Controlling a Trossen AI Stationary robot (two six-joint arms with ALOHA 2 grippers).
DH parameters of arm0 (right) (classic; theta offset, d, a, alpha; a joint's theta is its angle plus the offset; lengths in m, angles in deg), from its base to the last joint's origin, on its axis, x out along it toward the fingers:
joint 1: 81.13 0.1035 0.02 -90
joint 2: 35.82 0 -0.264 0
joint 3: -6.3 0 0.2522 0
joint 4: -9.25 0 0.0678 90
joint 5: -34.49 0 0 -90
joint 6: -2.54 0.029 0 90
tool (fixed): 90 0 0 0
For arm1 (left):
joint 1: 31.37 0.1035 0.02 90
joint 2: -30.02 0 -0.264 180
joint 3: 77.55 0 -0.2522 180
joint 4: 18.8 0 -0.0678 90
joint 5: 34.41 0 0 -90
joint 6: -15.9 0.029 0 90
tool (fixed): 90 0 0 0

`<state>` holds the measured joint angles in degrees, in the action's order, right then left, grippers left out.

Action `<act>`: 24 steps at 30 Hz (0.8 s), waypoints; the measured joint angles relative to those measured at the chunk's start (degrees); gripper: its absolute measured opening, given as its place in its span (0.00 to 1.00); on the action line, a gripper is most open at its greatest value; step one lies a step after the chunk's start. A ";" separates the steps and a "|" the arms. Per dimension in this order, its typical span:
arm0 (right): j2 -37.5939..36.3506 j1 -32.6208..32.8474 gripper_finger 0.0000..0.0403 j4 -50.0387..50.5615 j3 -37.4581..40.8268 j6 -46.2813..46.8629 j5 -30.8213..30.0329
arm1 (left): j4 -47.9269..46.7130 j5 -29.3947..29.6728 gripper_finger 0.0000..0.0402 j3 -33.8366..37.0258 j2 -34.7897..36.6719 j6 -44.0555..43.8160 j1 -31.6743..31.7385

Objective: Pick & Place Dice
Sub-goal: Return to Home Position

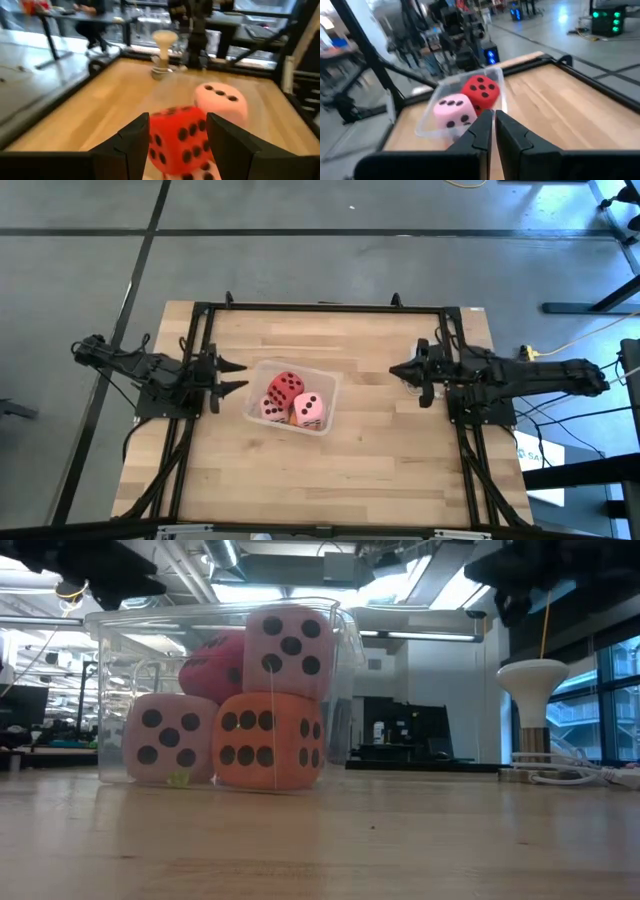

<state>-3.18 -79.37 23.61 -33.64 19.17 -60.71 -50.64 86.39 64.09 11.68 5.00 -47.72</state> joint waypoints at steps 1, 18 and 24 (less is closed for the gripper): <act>-0.42 -0.24 0.06 -2.64 1.81 0.84 0.44 | 0.91 0.90 0.46 0.02 0.43 1.04 0.08; -10.21 -7.10 0.06 -10.16 13.23 0.93 6.70 | 0.66 -7.41 0.47 5.72 15.01 6.20 11.34; -10.71 -9.28 0.06 -8.51 13.25 0.95 9.74 | 3.01 -8.33 0.46 10.63 17.40 4.10 12.92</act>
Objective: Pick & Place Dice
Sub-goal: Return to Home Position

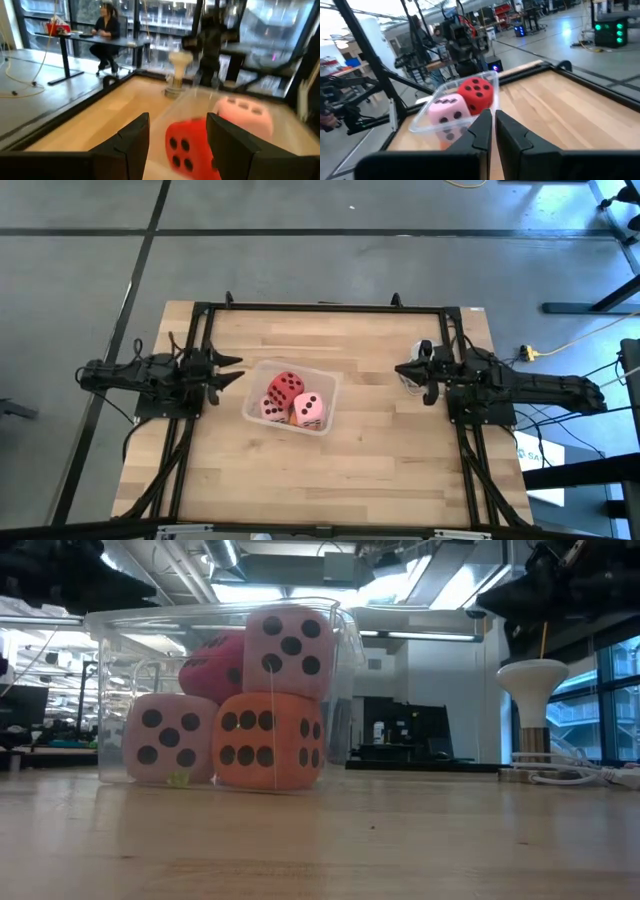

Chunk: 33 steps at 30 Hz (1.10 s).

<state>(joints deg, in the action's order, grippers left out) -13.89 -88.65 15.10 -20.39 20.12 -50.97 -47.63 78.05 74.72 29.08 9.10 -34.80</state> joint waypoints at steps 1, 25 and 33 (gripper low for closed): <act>0.00 -0.26 0.06 0.60 0.00 -0.03 -0.02 | 0.70 0.06 0.46 0.37 -0.39 -0.79 0.25; -0.04 -2.55 0.06 -17.06 9.73 -0.52 2.72 | -6.42 -2.44 0.47 0.72 0.46 -2.82 1.04; -0.04 -2.53 0.06 -17.65 10.24 -0.93 2.59 | 8.86 -7.42 0.47 9.98 0.40 -1.38 1.02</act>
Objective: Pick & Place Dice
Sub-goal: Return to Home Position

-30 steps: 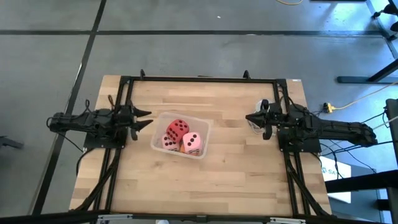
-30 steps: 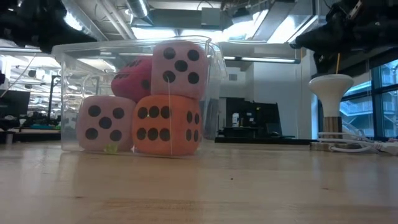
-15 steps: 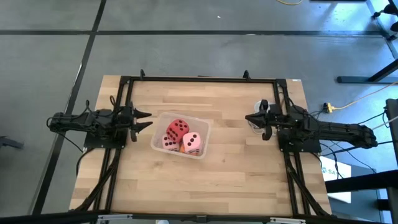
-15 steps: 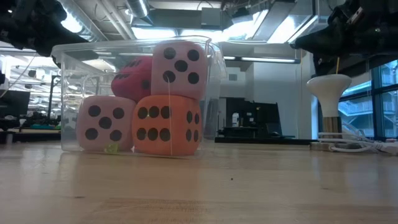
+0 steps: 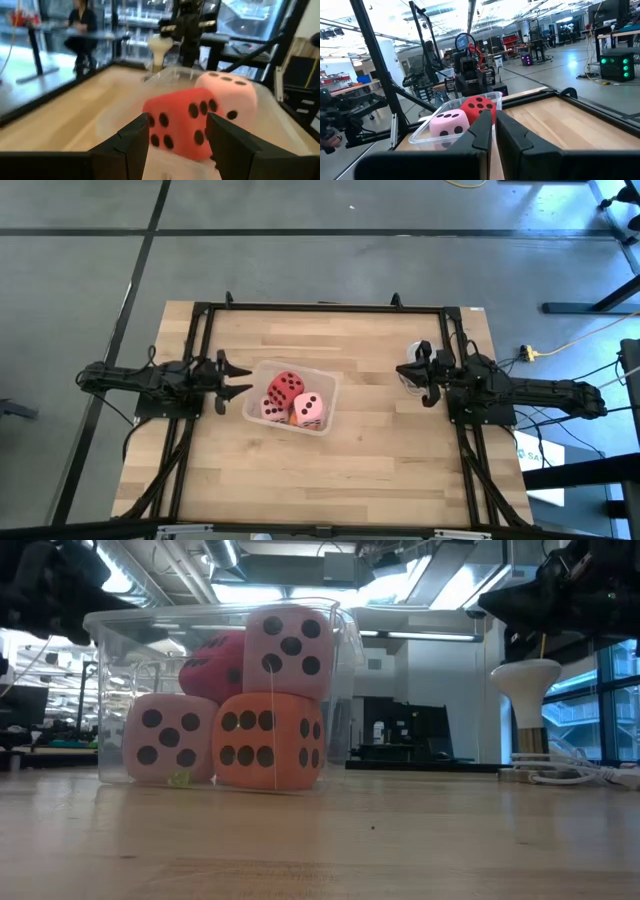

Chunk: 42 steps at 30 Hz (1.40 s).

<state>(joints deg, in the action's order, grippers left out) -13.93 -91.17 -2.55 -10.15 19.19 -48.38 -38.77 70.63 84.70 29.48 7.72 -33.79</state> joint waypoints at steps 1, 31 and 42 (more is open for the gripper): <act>0.00 0.01 0.06 0.00 0.01 0.01 -0.01 | 1.09 -0.51 0.47 0.22 -0.62 1.63 0.00; 0.22 0.17 0.06 2.86 1.35 -12.68 3.96 | 1.83 -1.50 0.47 0.51 -6.38 1.50 0.00; 0.33 0.17 0.06 0.79 1.78 -15.15 10.34 | 2.03 -1.48 0.48 0.51 -6.38 1.33 0.00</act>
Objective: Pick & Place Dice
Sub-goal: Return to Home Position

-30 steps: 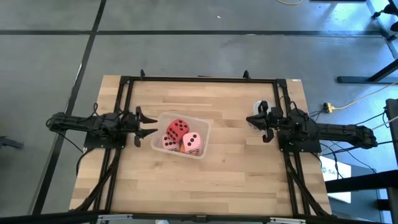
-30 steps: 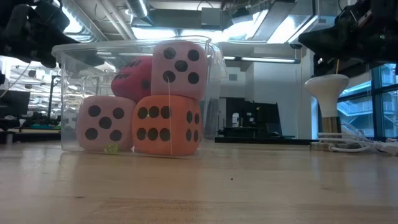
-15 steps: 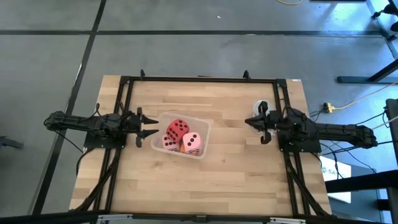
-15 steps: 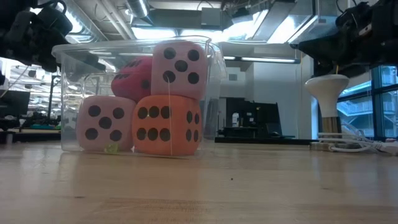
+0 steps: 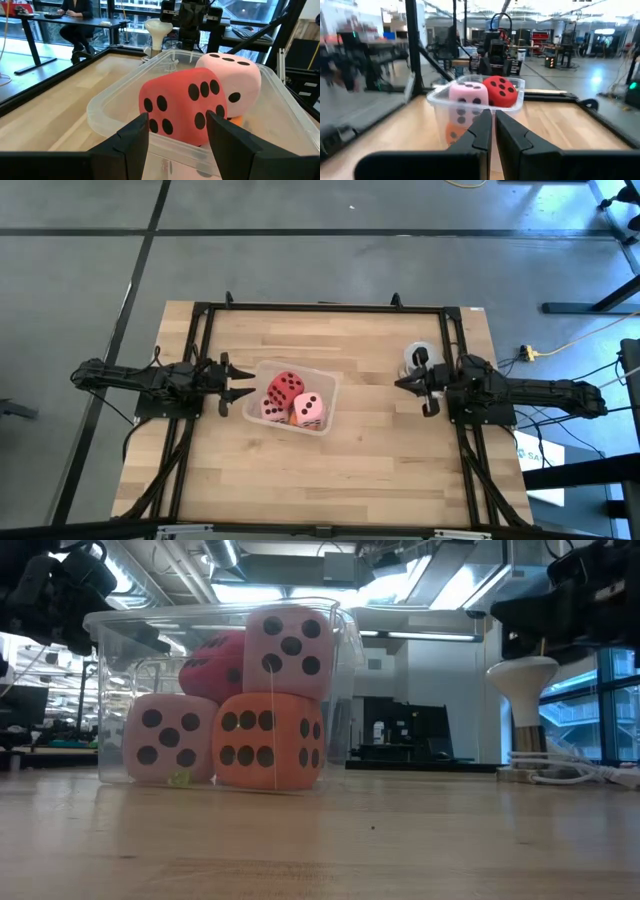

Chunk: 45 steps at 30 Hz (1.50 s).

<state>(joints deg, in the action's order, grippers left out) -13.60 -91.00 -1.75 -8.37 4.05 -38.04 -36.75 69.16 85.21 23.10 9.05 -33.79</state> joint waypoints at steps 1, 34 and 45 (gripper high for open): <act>0.03 0.00 0.06 -0.15 0.12 -2.01 0.00 | 0.02 0.00 0.48 0.00 0.00 0.02 0.00; -0.02 0.00 0.06 -0.89 0.11 -6.48 -7.58 | 0.13 0.07 0.48 -0.04 0.00 0.19 0.00; -0.07 0.00 0.06 -0.92 0.04 -6.50 -7.58 | 0.13 0.04 0.48 -0.04 0.00 0.00 -0.02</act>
<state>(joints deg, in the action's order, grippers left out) -13.67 -91.00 -2.67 -8.32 -2.45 -45.62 -36.61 69.20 85.16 23.10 9.05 -33.81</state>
